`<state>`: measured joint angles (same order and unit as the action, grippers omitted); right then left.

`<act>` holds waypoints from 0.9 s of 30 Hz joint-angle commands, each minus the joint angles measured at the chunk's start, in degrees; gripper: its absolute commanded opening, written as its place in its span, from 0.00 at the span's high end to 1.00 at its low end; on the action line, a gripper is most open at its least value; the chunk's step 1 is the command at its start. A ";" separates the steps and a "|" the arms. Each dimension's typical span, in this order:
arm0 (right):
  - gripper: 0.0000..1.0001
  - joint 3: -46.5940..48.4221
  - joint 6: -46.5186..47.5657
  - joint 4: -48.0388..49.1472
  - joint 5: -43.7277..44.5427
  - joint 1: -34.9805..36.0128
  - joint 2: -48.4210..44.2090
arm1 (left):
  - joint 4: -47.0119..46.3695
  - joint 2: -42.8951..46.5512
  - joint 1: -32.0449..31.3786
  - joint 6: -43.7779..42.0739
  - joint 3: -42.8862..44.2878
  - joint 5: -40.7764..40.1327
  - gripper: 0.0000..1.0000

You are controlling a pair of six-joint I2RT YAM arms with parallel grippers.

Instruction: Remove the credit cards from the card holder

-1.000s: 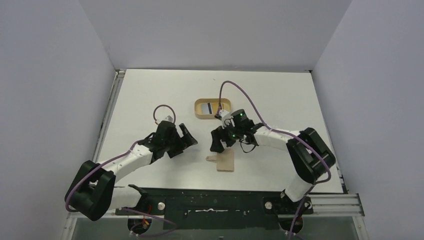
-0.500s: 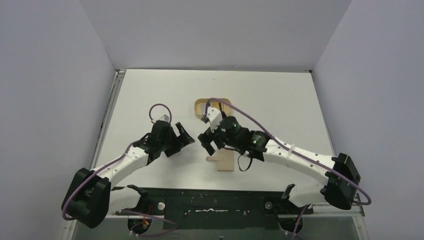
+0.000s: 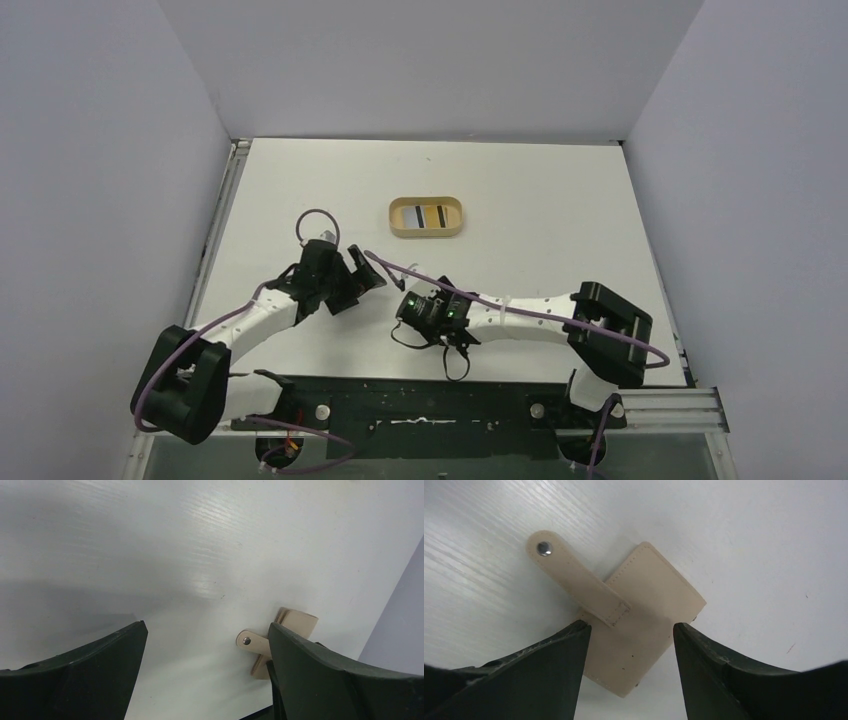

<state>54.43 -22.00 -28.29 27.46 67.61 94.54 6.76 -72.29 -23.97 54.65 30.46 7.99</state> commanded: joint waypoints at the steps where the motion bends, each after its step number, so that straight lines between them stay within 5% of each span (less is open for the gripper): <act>1: 0.37 4.39 -1.12 2.56 2.83 0.44 1.05 | -1.87 3.03 0.99 -1.39 -0.57 1.39 0.08; 21: 0.46 7.75 -10.80 -6.16 3.89 2.69 8.03 | -3.00 3.08 1.73 -1.39 -2.16 3.02 0.09; 27: 0.82 7.90 -12.70 -7.57 4.69 2.75 7.83 | -1.79 4.25 1.80 -1.71 -1.95 2.99 0.09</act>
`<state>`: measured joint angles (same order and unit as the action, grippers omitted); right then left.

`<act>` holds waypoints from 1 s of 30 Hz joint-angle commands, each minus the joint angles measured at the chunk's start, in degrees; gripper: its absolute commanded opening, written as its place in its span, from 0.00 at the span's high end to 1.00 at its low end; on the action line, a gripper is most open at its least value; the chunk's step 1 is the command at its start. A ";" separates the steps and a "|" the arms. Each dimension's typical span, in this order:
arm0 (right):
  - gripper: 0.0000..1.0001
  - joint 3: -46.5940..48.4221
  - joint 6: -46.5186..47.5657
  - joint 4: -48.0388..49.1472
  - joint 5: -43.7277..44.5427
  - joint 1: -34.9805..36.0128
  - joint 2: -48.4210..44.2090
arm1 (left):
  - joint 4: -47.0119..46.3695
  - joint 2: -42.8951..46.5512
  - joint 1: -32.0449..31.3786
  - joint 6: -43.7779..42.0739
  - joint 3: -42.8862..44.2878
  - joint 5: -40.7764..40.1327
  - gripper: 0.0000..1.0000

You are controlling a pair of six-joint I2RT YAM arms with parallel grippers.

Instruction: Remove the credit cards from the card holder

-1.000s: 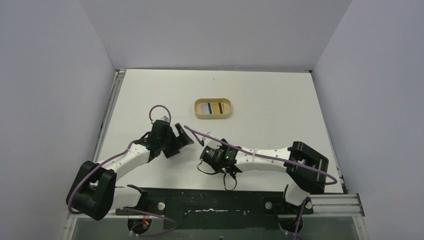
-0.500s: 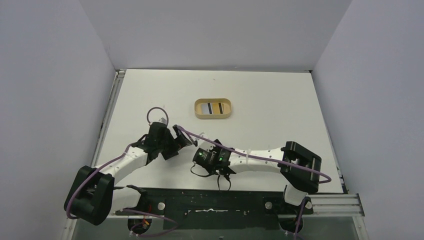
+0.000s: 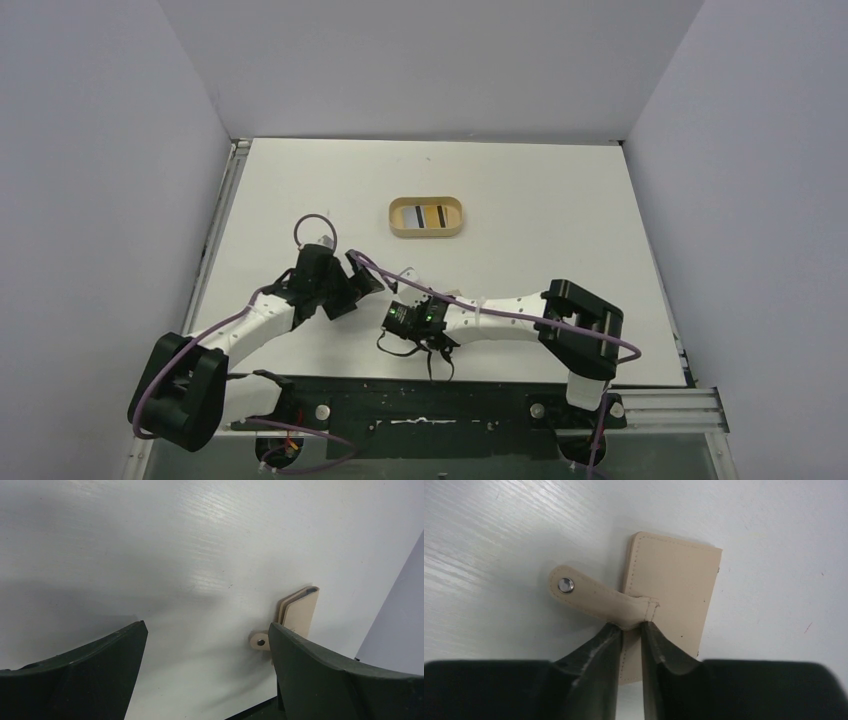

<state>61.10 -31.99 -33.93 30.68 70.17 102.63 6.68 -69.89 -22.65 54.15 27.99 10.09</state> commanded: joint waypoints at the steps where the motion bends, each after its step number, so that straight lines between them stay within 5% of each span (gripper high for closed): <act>1: 0.86 1.03 -3.00 -2.15 1.56 0.20 -0.43 | -1.46 1.99 0.46 -1.31 0.57 0.88 0.08; 4: 1.00 -0.06 -3.71 -2.16 1.75 0.22 -1.86 | -1.32 2.21 0.51 -1.42 0.66 1.03 0.09; 14: 1.00 -5.44 -0.48 8.56 -1.22 -1.33 -16.42 | -5.51 1.97 -4.11 -3.59 2.62 2.43 0.08; 21: 1.00 -13.36 -7.29 19.25 -8.09 -12.03 -31.58 | -25.11 -4.62 -8.15 4.17 -2.38 3.77 0.08; 30: 1.00 -25.79 -13.19 25.04 -18.43 -26.62 -39.86 | -31.37 -12.92 -12.77 10.29 -2.38 -0.10 0.10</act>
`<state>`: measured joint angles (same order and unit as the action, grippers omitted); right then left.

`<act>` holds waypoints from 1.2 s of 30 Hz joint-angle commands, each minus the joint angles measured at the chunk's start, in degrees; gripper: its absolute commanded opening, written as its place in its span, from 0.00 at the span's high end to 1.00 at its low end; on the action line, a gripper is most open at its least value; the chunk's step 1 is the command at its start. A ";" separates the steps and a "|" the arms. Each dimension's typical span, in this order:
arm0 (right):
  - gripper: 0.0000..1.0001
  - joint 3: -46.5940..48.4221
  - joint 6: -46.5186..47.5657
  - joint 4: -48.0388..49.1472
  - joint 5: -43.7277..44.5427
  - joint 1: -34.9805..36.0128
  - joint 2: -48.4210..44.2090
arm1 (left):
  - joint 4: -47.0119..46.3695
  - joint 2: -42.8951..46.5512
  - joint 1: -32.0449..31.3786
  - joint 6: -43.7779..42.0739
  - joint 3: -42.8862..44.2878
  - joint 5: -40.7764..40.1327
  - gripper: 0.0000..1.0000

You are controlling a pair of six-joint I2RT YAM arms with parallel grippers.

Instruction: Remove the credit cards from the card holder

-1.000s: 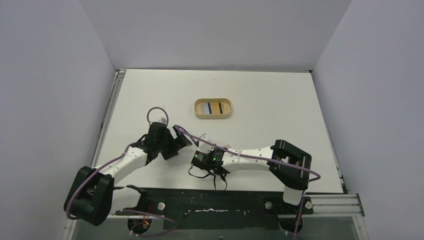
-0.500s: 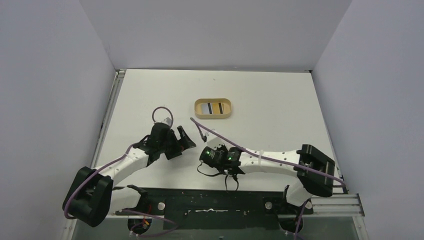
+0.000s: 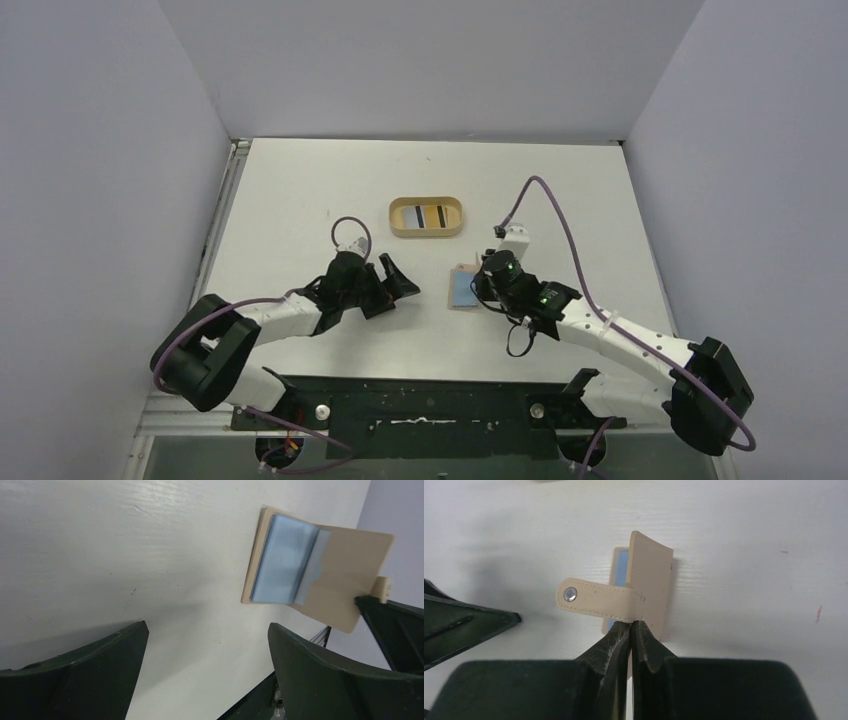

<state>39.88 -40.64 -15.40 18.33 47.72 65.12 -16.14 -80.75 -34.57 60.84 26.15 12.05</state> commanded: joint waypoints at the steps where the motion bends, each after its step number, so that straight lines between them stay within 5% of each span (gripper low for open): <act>1: 1.00 -6.19 -5.63 7.57 -7.34 -5.41 -2.83 | -9.26 -2.65 -1.12 3.94 -0.51 -2.12 0.10; 14: 1.00 -23.95 -12.36 17.04 -16.64 -16.62 -9.04 | -10.08 -11.16 -7.94 2.48 7.16 -5.07 0.28; 24: 1.00 -27.02 -10.90 19.83 -22.03 -19.91 -8.87 | -12.21 -16.08 -8.41 3.36 8.38 -8.80 0.43; 31: 1.00 -27.79 -10.29 23.63 -24.98 -22.12 -5.91 | -14.91 -19.00 -8.49 4.79 9.55 -5.91 0.78; 36: 1.00 -28.01 -10.03 24.93 -26.81 -23.09 -4.92 | -16.77 -20.87 -8.43 5.69 9.25 -4.61 0.82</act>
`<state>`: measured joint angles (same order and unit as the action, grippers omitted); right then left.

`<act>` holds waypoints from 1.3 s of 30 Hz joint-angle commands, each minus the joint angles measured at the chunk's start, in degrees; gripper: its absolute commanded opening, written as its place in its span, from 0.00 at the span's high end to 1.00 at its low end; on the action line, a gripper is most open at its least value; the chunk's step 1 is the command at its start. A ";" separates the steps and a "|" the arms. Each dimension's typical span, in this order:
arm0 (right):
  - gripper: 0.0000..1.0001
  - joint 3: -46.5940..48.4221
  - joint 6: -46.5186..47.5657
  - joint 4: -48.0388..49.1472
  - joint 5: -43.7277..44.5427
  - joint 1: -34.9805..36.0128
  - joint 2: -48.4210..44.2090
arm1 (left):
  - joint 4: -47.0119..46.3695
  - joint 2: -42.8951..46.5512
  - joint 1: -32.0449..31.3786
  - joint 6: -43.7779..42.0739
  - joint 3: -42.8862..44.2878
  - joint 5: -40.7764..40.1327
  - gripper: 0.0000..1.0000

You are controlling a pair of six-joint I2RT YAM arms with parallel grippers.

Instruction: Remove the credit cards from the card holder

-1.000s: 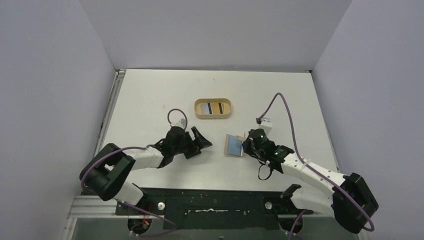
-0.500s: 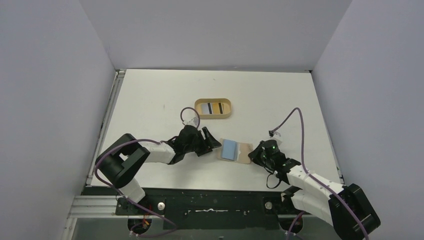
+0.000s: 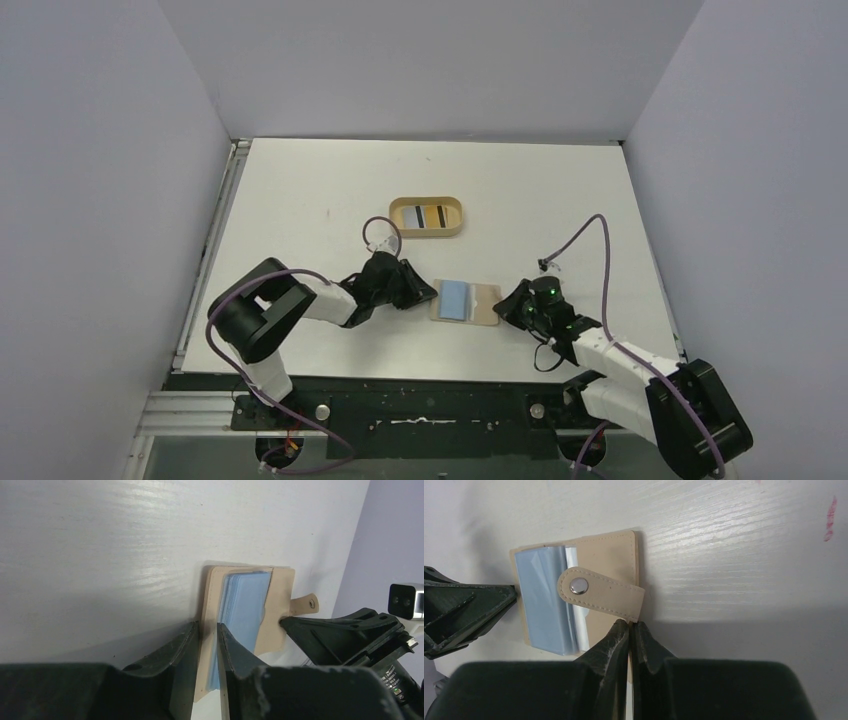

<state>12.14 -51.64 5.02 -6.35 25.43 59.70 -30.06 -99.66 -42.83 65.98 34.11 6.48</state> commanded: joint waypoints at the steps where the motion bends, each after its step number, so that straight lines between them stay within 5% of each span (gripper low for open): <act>1: 1.00 -0.32 1.01 4.48 -2.29 -1.02 0.46 | -3.35 -2.42 -0.26 0.94 1.35 1.39 0.83; 12: 0.99 0.97 3.75 3.70 -4.34 -2.59 1.35 | -4.06 -0.59 -0.36 1.27 1.17 2.23 1.00; 15: 0.48 5.51 8.94 -0.24 -5.56 -2.10 1.49 | 0.16 3.22 -0.53 -1.00 1.13 0.60 1.00; 20: 0.30 17.75 14.20 -9.20 0.19 5.17 0.53 | 12.64 11.21 -1.68 -7.50 3.49 -4.53 1.00; 26: 0.34 29.19 18.38 -13.44 10.54 17.44 8.41 | 18.17 14.73 -3.13 -10.32 5.35 -8.41 1.00; 39: 0.54 30.55 14.13 1.64 6.85 18.20 25.58 | 18.92 14.82 -3.14 -11.29 6.31 -8.11 1.00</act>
<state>41.85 -36.71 -1.69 -0.01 43.55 83.05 -10.37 -86.39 -45.78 56.29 37.78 -1.28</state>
